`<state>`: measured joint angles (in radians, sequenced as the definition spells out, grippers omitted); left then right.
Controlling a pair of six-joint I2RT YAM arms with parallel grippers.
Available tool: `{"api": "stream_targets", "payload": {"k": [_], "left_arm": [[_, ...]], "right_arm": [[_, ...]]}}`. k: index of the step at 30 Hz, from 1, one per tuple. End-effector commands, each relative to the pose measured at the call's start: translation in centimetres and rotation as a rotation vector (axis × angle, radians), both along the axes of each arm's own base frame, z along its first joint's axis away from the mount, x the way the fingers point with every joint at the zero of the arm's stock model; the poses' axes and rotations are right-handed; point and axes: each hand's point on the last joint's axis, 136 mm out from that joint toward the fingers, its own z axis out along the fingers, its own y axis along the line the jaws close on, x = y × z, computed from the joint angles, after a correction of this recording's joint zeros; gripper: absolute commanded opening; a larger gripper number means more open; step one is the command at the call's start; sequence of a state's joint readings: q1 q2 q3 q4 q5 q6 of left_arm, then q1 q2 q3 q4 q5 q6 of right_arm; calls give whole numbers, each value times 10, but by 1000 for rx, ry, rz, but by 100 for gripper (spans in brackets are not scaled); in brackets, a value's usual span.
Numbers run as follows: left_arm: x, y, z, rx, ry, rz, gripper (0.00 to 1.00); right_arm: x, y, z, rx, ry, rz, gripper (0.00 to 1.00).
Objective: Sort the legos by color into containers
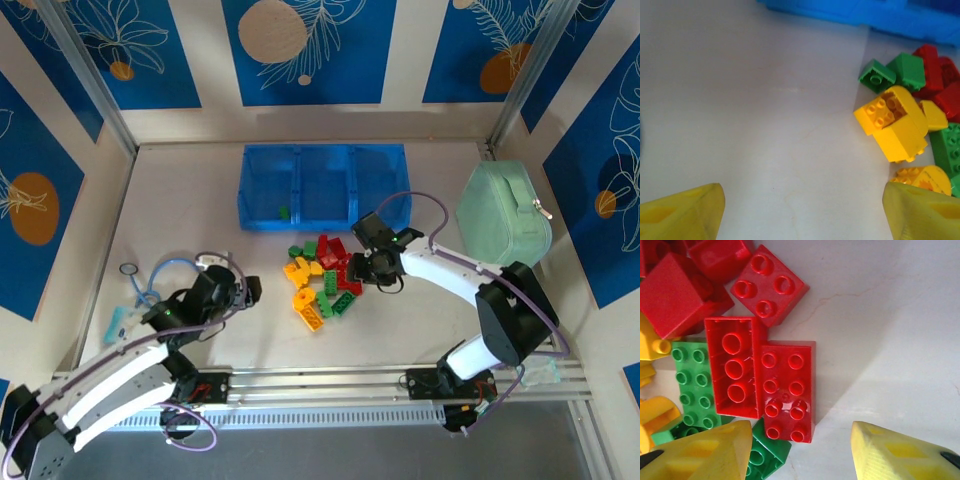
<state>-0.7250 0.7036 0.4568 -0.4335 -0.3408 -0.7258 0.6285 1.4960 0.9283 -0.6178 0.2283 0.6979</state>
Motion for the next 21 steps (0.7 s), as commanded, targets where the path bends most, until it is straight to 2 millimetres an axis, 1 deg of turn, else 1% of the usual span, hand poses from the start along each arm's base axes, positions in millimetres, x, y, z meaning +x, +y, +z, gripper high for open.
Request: {"api": "stream_targets", "payload": {"k": [1,4,7,13,18,21], "left_arm": [[-9,18,-5,29,13,58,82],[-11,19,-4,35,26,57,82],[-13,15,-6,31,43,41,82],[-14,10,-15,27,76,26,82],[-14,10,-18,29,78,26,82],[-14,10,-20,32,81,25,82]], "right_arm": [[1,-1,0,-29,15,-18,55],[0,1,-6,-41,31,-10,55],[-1,5,-10,-46,42,7,55],[-3,11,-18,-65,55,21,55],[-2,8,-28,-95,72,11,55],[-1,0,-31,-133,78,-15,53]]}}
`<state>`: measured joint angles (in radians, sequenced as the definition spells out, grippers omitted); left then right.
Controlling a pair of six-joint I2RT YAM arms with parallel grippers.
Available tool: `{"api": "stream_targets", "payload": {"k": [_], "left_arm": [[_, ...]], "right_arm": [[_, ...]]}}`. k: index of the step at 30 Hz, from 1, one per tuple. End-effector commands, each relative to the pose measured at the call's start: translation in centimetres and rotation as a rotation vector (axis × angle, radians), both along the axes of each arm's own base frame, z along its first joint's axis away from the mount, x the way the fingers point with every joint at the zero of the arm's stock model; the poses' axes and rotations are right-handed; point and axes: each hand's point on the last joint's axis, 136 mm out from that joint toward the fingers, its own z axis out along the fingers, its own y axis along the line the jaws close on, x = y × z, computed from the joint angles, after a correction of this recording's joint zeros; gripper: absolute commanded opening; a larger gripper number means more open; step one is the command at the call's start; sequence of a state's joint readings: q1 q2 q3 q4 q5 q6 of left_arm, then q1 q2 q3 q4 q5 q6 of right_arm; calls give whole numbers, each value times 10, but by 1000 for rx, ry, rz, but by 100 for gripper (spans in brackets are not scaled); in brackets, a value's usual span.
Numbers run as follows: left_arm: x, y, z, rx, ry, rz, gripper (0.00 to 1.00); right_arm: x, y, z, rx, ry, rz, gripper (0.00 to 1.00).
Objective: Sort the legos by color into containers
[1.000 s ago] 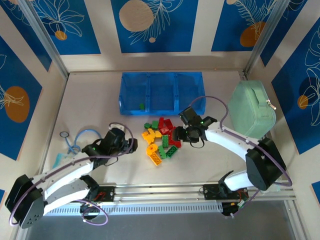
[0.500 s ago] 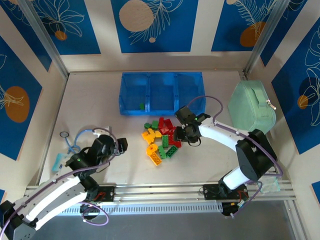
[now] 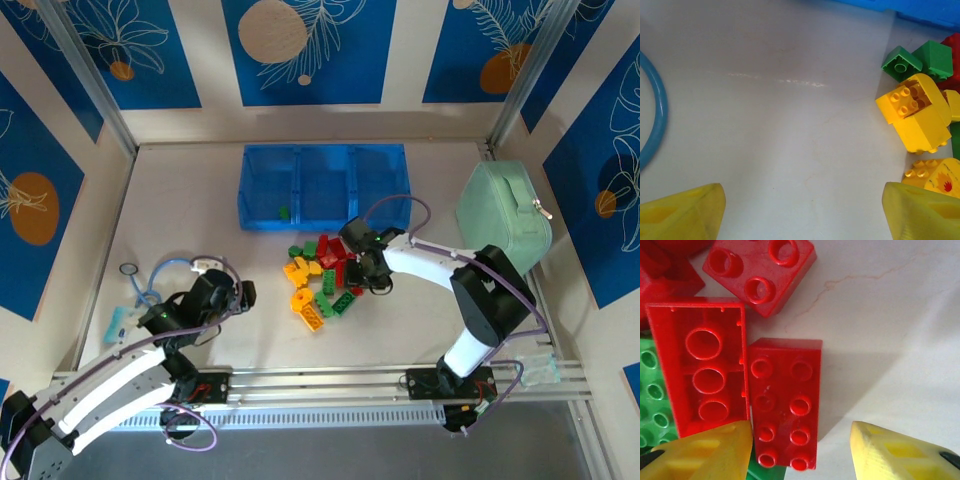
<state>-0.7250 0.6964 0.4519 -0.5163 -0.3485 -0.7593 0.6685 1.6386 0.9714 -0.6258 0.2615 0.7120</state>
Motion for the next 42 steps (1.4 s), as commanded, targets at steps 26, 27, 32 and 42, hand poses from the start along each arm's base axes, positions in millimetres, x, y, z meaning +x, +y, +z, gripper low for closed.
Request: {"api": "stream_targets", "payload": {"k": [26,27,32,42], "left_arm": [[6,-11,-5,2,5,-24,81],[6,-10,-5,3,4,-22,81],[5,-8,-2,-4,-10,-16,81],[3,-7,-6,-6,-4,-16,81]], "right_arm": [[8,-27,-5,-125,26,-115,57],[9,-24,-2,-107,18,-116,58],[14,-20,2,-76,-6,-127,58],[15,-24,-19,-114,37,-124,46]]}}
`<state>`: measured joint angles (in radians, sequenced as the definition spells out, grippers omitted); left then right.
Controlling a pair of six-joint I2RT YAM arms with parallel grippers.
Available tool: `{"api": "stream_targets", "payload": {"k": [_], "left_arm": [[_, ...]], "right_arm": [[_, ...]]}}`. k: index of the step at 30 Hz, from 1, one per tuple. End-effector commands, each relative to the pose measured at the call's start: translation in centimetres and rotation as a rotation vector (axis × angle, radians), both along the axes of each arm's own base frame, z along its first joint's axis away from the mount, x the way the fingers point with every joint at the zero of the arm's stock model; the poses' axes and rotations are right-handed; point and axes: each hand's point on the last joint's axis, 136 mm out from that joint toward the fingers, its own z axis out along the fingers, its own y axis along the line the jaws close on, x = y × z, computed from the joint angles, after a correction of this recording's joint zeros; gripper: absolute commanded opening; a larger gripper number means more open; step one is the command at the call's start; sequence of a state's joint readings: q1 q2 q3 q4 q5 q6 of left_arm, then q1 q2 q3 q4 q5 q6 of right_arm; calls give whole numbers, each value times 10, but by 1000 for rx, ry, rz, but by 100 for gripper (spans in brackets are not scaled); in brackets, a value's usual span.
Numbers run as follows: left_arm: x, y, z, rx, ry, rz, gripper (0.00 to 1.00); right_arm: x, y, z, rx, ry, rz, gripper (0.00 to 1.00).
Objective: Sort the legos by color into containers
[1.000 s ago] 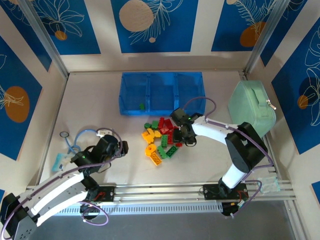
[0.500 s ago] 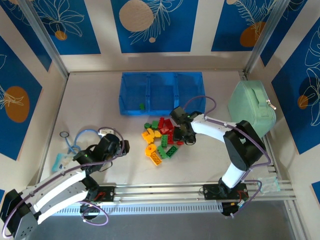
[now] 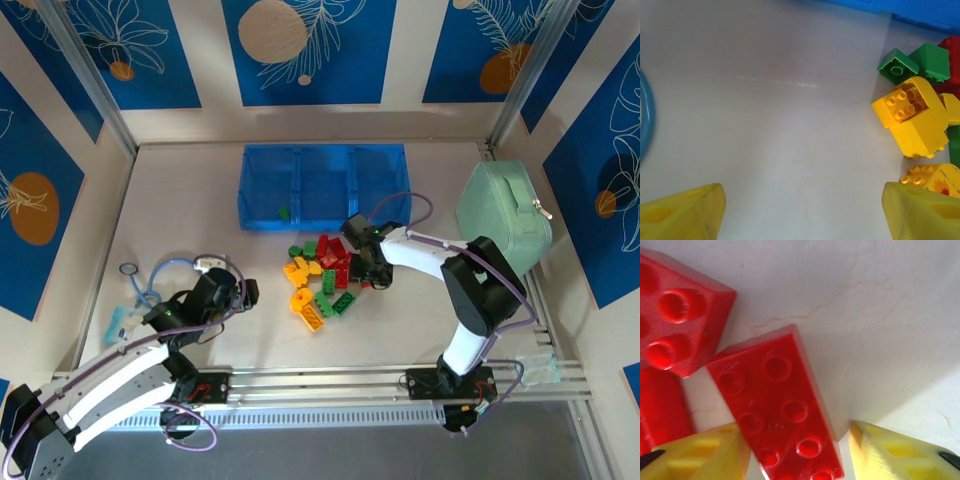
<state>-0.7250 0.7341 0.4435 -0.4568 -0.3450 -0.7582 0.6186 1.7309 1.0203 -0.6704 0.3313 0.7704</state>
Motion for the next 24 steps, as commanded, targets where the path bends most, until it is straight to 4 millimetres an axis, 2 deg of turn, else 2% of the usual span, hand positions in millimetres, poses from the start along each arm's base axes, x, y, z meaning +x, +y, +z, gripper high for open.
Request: {"api": "stream_targets", "payload": {"k": [1,5,7,10,12,18,20,24], "left_arm": [[-3,-1,-4,2,5,-12,81],[-3,-3,-4,-3,2,-21,81],[-2,-6,-4,-1,-1,-42,81],[-1,-13,-3,15,4,-77,80],[-1,-20,-5,23,14,-107,80],[-3,-48,-7,15,17,-190,80],[-6,-55,-8,8,13,-211,80],[-12,-67,-8,-16,12,-257,80]], "right_arm": [[0,-1,-4,-18,3,-6,43],[-4,-1,12,-38,-38,3,34],[-2,-2,28,-45,-74,12,31],[11,-3,62,-33,-149,30,30],[25,-8,87,-16,-203,35,30],[81,-31,138,34,-308,8,29],[101,-35,146,74,-322,-6,30],[137,-43,145,94,-308,-22,30]]}}
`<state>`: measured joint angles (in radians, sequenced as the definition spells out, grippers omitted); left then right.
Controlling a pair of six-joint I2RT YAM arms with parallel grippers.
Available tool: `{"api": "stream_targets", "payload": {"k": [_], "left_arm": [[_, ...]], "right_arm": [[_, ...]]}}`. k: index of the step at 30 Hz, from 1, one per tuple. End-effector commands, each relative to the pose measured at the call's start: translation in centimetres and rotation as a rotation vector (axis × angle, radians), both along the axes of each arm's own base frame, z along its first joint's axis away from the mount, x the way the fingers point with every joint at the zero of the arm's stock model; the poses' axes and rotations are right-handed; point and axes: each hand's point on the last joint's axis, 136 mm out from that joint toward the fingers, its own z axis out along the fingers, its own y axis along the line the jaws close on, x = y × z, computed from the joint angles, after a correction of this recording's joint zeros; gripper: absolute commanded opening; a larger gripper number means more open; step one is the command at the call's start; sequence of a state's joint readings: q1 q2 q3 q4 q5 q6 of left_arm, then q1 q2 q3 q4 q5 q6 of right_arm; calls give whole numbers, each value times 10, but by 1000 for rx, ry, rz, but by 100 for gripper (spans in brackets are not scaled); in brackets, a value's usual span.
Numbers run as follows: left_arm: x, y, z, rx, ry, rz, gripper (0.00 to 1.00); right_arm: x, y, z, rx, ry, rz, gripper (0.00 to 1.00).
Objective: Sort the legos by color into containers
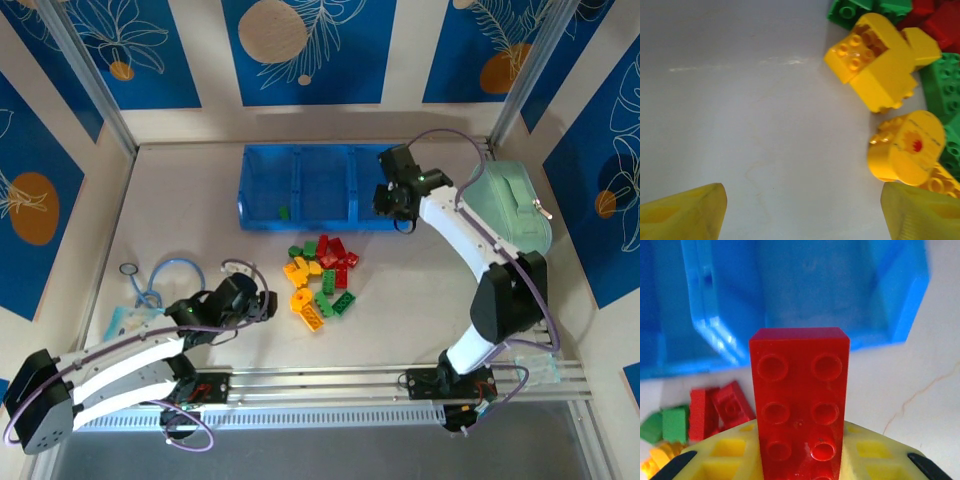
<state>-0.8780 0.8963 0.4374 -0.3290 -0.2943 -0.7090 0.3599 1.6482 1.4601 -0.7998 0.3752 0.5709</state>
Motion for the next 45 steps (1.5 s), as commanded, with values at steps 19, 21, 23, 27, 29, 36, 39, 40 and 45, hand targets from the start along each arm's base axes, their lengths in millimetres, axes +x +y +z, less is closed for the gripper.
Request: {"api": "stream_targets", "payload": {"k": [19,21,23,27,29,36,39,40,45], "left_arm": [[-13,-58,17,-153,36,-162,78],[-13,-63,22,-176,24,-184,78],[-13,-63,24,-163,20,-196,76],[-10,-67,17,-81,54,-219,73],[-8,-73,12,-57,75,-236,73],[1,-92,-9,-33,120,-246,71],[5,-99,-17,-14,134,-252,70],[7,-100,-18,-7,136,-255,70],[15,-103,-27,41,145,-243,69]], "right_arm": [[55,2,-13,-67,41,45,71],[44,7,-3,-50,2,61,71],[28,13,4,-39,-19,86,71],[-8,34,7,32,-59,164,70],[-29,42,1,72,-62,199,69],[-96,43,-39,106,3,228,69],[-117,37,-52,119,29,219,68],[-123,34,-55,123,35,210,68],[-139,21,-61,147,30,179,68]]}}
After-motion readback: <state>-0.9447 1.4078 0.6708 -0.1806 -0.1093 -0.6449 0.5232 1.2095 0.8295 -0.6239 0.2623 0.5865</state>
